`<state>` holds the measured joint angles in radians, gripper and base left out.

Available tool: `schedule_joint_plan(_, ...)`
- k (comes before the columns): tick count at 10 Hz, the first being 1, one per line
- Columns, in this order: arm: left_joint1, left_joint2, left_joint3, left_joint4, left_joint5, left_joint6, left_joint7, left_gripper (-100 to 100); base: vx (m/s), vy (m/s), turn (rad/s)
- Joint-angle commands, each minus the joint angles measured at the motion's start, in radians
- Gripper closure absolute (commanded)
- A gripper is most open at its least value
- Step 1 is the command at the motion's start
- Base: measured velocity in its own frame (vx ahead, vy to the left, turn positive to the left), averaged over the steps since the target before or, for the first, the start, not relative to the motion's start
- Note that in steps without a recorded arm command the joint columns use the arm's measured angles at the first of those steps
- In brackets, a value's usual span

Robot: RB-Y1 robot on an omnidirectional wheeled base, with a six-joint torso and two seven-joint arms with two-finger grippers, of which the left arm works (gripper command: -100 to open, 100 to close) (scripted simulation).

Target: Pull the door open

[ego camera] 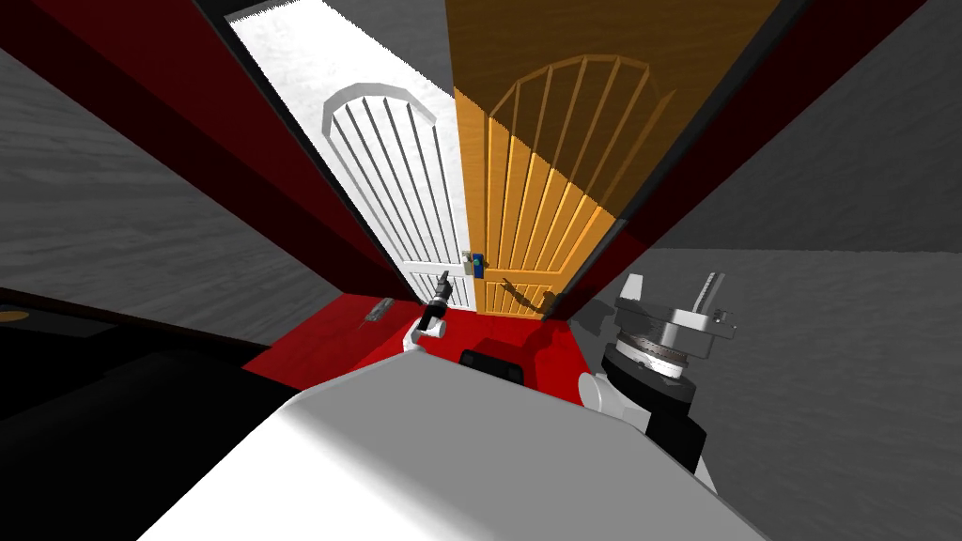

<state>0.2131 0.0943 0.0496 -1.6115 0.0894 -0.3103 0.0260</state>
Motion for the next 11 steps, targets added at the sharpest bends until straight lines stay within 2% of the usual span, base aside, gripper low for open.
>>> schedule_joint_plan(1, -0.004, 0.005, 0.002, 0.028, 0.000, 0.002, 0.003, -100, 0.088, 0.025, -0.024)
schedule_joint_plan(5, -0.034, 0.007, 0.009, 0.100, -0.002, 0.014, 0.004, -100, 0.095, 0.015, -0.020)
schedule_joint_plan(8, -0.065, 0.009, 0.015, 0.174, -0.004, 0.026, 0.006, -100, 0.159, 0.024, -0.034)
schedule_joint_plan(9, -0.072, 0.009, 0.016, 0.189, -0.005, 0.028, 0.006, -100, 0.177, 0.022, -0.021)
schedule_joint_plan(10, -0.067, 0.006, 0.015, 0.182, -0.005, 0.022, 0.004, -100, 0.074, 0.010, -0.004)
schedule_joint_plan(11, -0.049, 0.029, 0.046, 0.200, 0.003, 0.020, 0.011, -100, -0.046, 0.030, 0.107)
